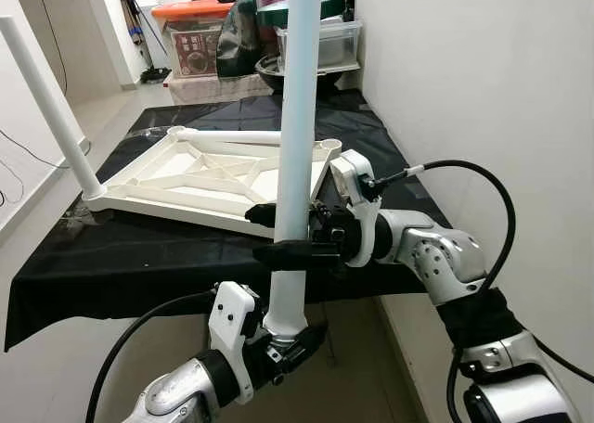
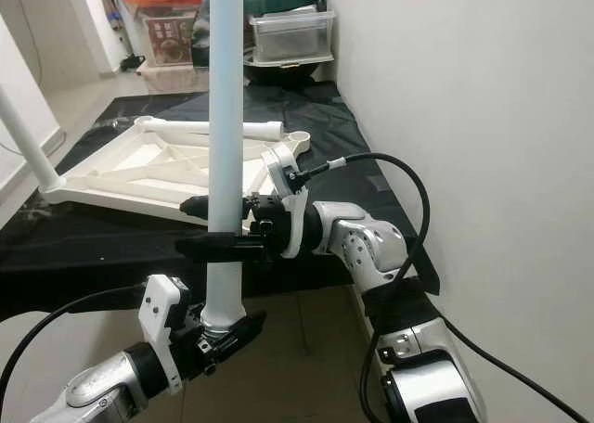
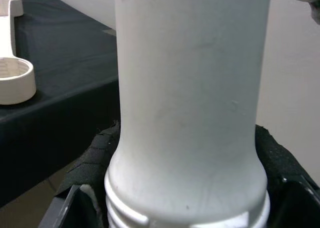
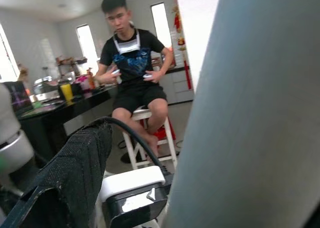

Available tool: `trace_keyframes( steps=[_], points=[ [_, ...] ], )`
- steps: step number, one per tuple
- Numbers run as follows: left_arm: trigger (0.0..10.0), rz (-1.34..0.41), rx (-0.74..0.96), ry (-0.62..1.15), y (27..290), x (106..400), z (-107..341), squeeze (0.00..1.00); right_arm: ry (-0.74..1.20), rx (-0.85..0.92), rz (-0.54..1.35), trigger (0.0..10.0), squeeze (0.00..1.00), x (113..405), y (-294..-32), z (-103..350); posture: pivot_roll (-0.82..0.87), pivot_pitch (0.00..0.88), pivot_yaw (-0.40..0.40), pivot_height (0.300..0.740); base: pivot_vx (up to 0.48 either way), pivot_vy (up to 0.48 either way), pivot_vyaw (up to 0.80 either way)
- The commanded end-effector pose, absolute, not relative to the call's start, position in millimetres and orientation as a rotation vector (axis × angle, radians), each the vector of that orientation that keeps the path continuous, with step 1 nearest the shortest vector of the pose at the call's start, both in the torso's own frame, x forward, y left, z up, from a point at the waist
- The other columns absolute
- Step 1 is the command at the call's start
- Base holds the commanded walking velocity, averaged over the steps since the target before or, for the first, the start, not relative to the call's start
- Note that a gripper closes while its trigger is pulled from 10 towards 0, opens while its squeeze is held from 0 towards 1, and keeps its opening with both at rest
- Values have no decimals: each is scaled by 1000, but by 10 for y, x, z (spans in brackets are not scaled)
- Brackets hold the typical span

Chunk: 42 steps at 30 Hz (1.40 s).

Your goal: Building children table

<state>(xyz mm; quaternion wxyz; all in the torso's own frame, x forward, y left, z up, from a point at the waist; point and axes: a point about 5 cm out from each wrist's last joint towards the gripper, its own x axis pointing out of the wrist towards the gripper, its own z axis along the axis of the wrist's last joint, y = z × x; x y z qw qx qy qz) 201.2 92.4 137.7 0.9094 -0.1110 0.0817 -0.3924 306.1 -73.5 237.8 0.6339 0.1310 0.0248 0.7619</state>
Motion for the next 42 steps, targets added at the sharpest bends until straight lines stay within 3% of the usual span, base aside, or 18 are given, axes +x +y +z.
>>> trace_keyframes(
  steps=[1, 33, 34, 35, 36, 37, 42],
  points=[
    [10000, -834, -233, 185, 919, 1971, 1366, 0, 84, 279, 1787, 10000, 0, 3039, -678, 2381, -28, 14, 68, 740, 0, 0, 0],
    [10000, -894, -233, 262, 912, 1810, 1269, 0, 200, 276, 1920, 9961, 0, 3008, -584, 2288, -34, 10, 65, 740, 0, 0, 0],
    [10000, -894, -232, 264, 913, 1808, 1265, 0, 203, 277, 1924, 9608, 0, 3006, -584, 2287, -34, 10, 65, 740, 0, 0, 0],
    [10000, -893, -231, 265, 914, 1808, 1264, 0, 205, 279, 1932, 4157, 0, 3002, -582, 2289, -34, 10, 65, 740, 0, 0, 0],
    [10000, -893, -231, 265, 914, 1808, 1264, 0, 205, 279, 1932, 4157, 0, 3002, -582, 2289, -34, 10, 65, 740, 0, 0, 0],
    [10000, -892, -231, 265, 916, 1809, 1263, 0, 207, 281, 1937, 0, 0, 2999, -580, 2292, -34, 10, 65, 740, 0, 0, 0],
    [10000, -887, -230, 262, 931, 1824, 1256, 0, 219, 277, 1960, 0, 0, 2978, -579, 2294, -45, 4, 66, 740, 0, 0, 0]
  ],
)
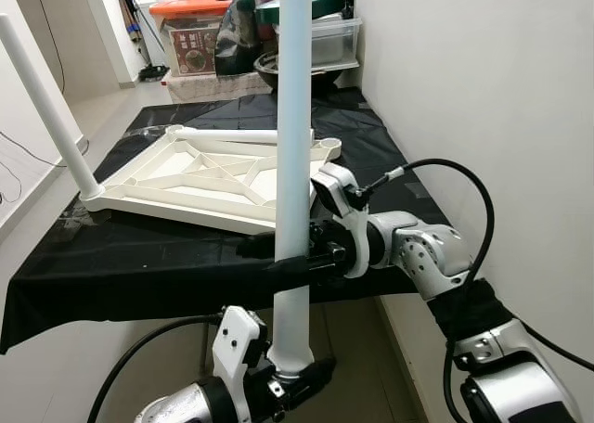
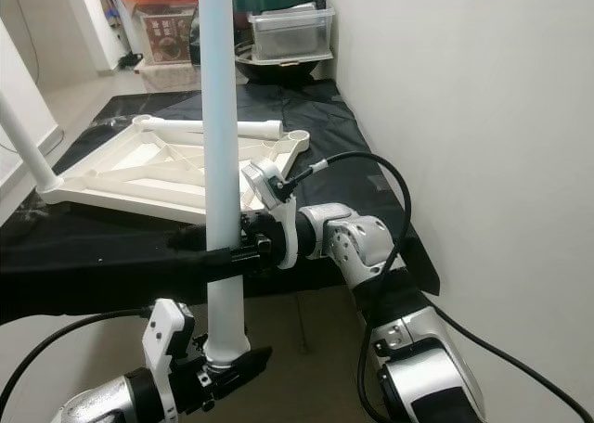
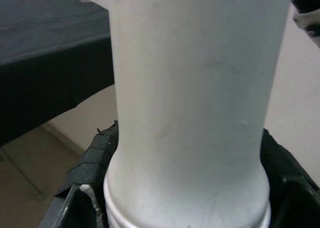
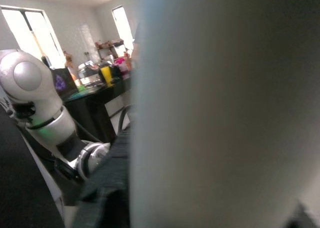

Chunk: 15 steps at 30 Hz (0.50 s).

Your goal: Building children table

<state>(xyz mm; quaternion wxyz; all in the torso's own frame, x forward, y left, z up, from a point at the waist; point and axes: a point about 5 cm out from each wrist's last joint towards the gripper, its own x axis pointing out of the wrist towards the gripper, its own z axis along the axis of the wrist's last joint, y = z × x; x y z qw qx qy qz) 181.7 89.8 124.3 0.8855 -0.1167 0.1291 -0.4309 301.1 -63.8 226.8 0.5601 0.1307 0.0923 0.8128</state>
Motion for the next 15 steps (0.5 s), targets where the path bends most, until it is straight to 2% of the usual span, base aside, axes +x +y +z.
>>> trace_keyframes(
  steps=[1, 15],
  points=[
    [10000, -885, -230, 263, 934, 1829, 1253, 0, 221, 276, 1962, 0, 0, 2976, -580, 2295, -45, 4, 66, 740, 0, 0, 0],
    [10000, -864, -220, 298, 925, 1850, 1212, 0, 221, 277, 1964, 0, 0, 2966, -598, 2302, -64, 7, 56, 740, 0, 0, 0]
  ],
)
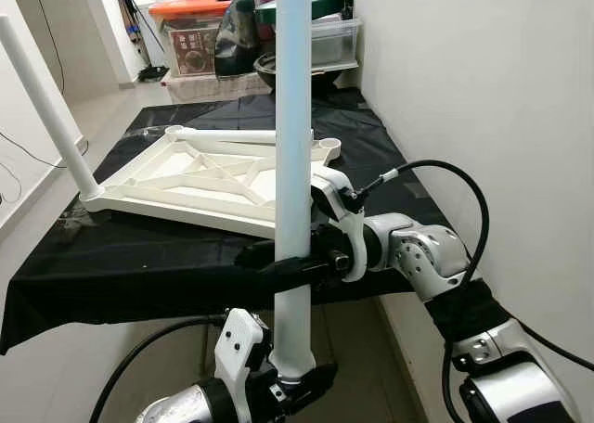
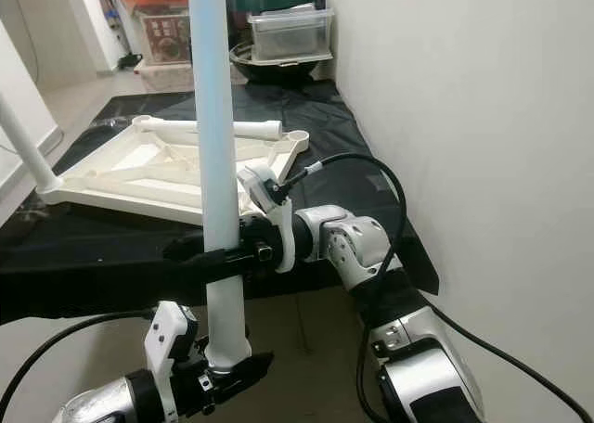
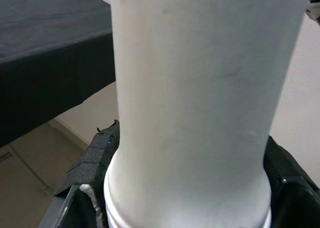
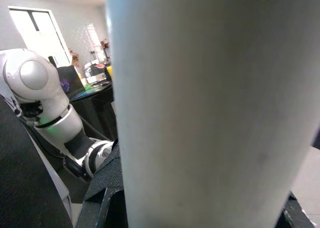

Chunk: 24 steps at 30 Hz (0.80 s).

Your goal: Building children table

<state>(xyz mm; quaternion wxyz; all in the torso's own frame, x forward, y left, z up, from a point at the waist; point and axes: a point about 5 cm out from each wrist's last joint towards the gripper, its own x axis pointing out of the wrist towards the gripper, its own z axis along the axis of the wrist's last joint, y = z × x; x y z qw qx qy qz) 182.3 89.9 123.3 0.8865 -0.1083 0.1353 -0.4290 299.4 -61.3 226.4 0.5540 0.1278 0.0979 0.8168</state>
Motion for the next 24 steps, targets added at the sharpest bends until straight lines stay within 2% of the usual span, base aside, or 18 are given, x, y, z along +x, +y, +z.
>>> trace_keyframes(
  steps=[1, 2, 3, 9, 15, 16, 18, 19, 24],
  points=[
    [10000, -861, -223, 296, 925, 1853, 1214, 0, 222, 278, 1963, 0, 0, 2967, -599, 2303, -64, 7, 56, 740, 0, 0, 0],
    [10000, -861, -223, 296, 925, 1853, 1214, 0, 222, 278, 1963, 0, 0, 2967, -599, 2303, -64, 7, 56, 740, 0, 0, 0],
    [10000, -866, -233, 296, 934, 1851, 1209, 1000, 221, 276, 1958, 0, 0, 2967, -602, 2301, -74, 13, 71, 740, 0, 0, 0],
    [10000, -893, -239, 296, 943, 1836, 1216, 1000, 210, 278, 1951, 0, 0, 2977, -614, 2314, -70, 11, 74, 740, 0, 0, 0],
    [10000, -843, -207, 313, 1030, 1835, 1146, 1000, 159, 285, 1897, 0, 0, 3088, -707, 2422, -71, 8, 79, 740, 0, 0, 0],
    [10000, -849, -196, 319, 1036, 1826, 1138, 435, 151, 282, 1881, 0, 0, 3113, -736, 2438, -72, 8, 79, 740, 0, 0, 0],
    [10000, -855, -189, 323, 1038, 1818, 1134, 435, 146, 280, 1870, 0, 0, 3129, -754, 2446, -72, 8, 79, 740, 0, 0, 0],
    [10000, -852, -190, 326, 1045, 1812, 1130, 0, 136, 277, 1846, 0, 0, 3161, -798, 2460, -72, 5, 80, 740, 0, 0, 0],
    [10000, -821, -198, 334, 1085, 1799, 1095, 0, 111, 273, 1766, 0, 0, 3240, -915, 2472, -70, 3, 79, 740, 0, 0, 0]
  ],
)
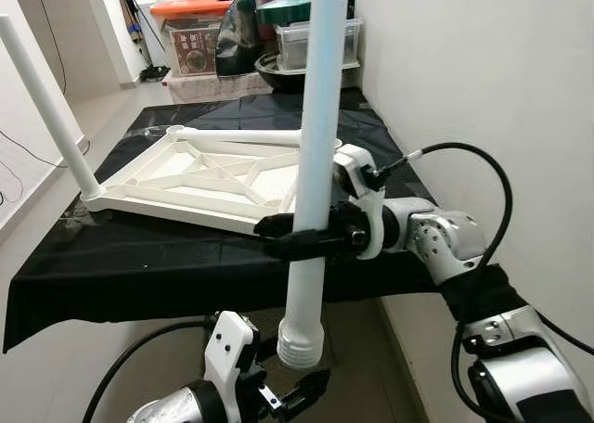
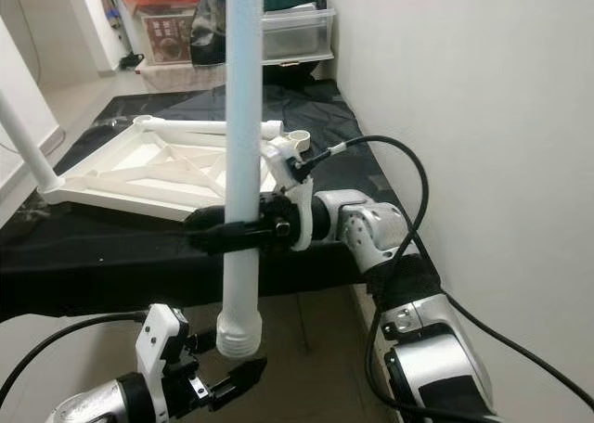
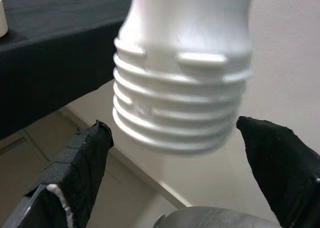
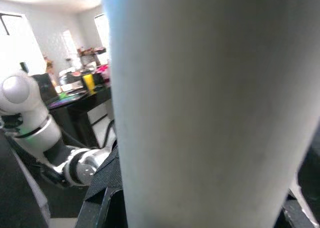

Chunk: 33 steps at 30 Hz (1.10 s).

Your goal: Building children table

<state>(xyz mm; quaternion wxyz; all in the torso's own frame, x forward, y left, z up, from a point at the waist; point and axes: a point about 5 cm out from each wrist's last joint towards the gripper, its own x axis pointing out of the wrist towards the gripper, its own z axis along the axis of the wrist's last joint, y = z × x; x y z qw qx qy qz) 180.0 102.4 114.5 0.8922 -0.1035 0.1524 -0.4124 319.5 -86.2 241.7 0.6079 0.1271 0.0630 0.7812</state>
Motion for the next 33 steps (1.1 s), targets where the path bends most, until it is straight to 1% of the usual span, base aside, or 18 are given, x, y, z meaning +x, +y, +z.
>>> trace_keyframes(
  steps=[1, 3, 6, 7, 8, 12, 14, 16, 20, 21, 22, 23, 24, 26, 27, 30, 32, 33],
  points=[
    [10000, -821, -198, 334, 1085, 1799, 1095, 0, 111, 273, 1766, 0, 0, 3240, -915, 2472, -70, 3, 79, 740, 0, 0, 0],
    [10000, -783, -190, 332, 1128, 1801, 1070, 0, 83, 277, 1676, 0, 0, 3311, -1005, 2472, -71, 2, 78, 740, 0, 0, 0],
    [10000, -763, -186, 326, 1147, 1806, 1063, 0, 75, 282, 1641, 0, 0, 3342, -1034, 2470, -71, 2, 78, 740, 0, 0, 0],
    [10000, -718, -194, 294, 1164, 1838, 1090, 0, 36, 293, 1536, 0, 0, 3412, -1061, 2474, -71, 2, 78, 740, 0, 0, 0],
    [10000, -700, -197, 279, 1169, 1853, 1105, 0, 21, 305, 1489, 0, 0, 3439, -1072, 2472, -71, 2, 78, 740, 0, 0, 0],
    [10000, -665, -205, 255, 1173, 1886, 1129, 0, 3, 317, 1426, 0, 0, 3467, -1081, 2458, -74, 1, 76, 740, 0, 0, 0],
    [10000, -613, -208, 229, 1176, 1921, 1146, 0, -32, 326, 1329, 0, 0, 3509, -1102, 2446, -77, 1, 77, 740, 0, 0, 0],
    [10000, -600, -210, 227, 1180, 1924, 1141, 0, -42, 334, 1308, 0, 0, 3522, -1109, 2451, -77, 1, 77, 740, 0, 0, 0],
    [10000, -496, -182, 203, 1244, 1973, 1121, 0, -67, 330, 1245, 0, 0, 3549, -1129, 2461, -77, 1, 77, 740, 0, 0, 0],
    [10000, -431, -154, 183, 1290, 2010, 1126, 0, -74, 313, 1205, 1569, 0, 3566, -1130, 2451, -72, 0, 67, 740, 0, 0, 0],
    [10000, -387, -133, 169, 1322, 2034, 1131, 0, -79, 300, 1177, 1569, 0, 3579, -1131, 2445, -72, 0, 67, 740, 0, 0, 0],
    [10000, -347, -127, 151, 1346, 2057, 1151, 0, -86, 288, 1135, 10000, 0, 3596, -1132, 2441, -72, 0, 67, 740, 0, 0, 0],
    [10000, -347, -127, 151, 1346, 2057, 1151, 0, -86, 288, 1135, 10000, 0, 3596, -1132, 2441, -72, 0, 67, 740, 0, 0, 0],
    [10000, -291, -131, 118, 1366, 2093, 1197, 0, -104, 254, 1021, 10000, 0, 3642, -1129, 2423, -67, 0, 61, 740, 0, 0, 0],
    [10000, -291, -131, 118, 1366, 2093, 1197, 0, -104, 254, 1021, 10000, 0, 3642, -1129, 2423, -67, 0, 61, 740, 0, 0, 0],
    [10000, -206, -95, 61, 1380, 2150, 1285, 0, -147, 177, 788, 10000, 0, 3714, -1137, 2389, -66, 0, 57, 740, 0, 0, 0],
    [10000, -183, -85, 35, 1371, 2168, 1324, 0, -175, 157, 679, 10000, 0, 3732, -1164, 2382, -68, 0, 52, 740, 0, 0, 0],
    [10000, -183, -85, 35, 1371, 2168, 1324, 0, -175, 157, 679, 10000, 0, 3732, -1164, 2382, -68, 0, 52, 740, 0, 0, 0]
  ],
)
